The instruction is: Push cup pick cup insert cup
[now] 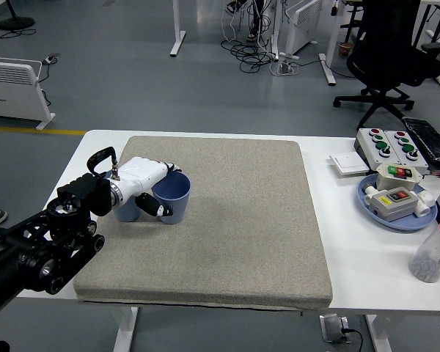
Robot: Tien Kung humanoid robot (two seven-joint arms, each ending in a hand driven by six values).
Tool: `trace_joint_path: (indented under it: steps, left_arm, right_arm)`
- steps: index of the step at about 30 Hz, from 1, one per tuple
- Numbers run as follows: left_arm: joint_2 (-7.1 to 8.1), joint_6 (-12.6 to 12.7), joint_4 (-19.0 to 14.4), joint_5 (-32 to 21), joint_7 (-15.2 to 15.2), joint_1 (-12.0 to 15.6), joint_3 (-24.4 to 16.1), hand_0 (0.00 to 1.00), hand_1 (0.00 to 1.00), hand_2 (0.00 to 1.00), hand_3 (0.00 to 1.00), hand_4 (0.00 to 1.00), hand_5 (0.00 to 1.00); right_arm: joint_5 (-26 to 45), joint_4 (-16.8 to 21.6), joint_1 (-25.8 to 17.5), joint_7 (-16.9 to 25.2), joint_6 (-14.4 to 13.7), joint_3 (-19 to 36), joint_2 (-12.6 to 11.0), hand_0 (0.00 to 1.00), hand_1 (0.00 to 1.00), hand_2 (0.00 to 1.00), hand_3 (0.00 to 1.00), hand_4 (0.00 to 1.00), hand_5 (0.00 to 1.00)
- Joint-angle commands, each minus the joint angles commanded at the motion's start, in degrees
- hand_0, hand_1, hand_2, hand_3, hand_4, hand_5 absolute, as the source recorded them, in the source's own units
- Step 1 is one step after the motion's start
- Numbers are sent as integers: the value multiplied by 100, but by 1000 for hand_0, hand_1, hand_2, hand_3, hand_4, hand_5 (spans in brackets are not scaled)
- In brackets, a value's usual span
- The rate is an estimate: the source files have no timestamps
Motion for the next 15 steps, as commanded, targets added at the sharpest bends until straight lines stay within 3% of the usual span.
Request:
trace_joint_path:
  steps: [15]
  left_arm:
    - [57,-62,-188,-622,6,76,-169,417,549,576,697,711,221]
  right_arm:
    - [-7,0,2,-2,-3,3,1,739,679,728,612,208,406]
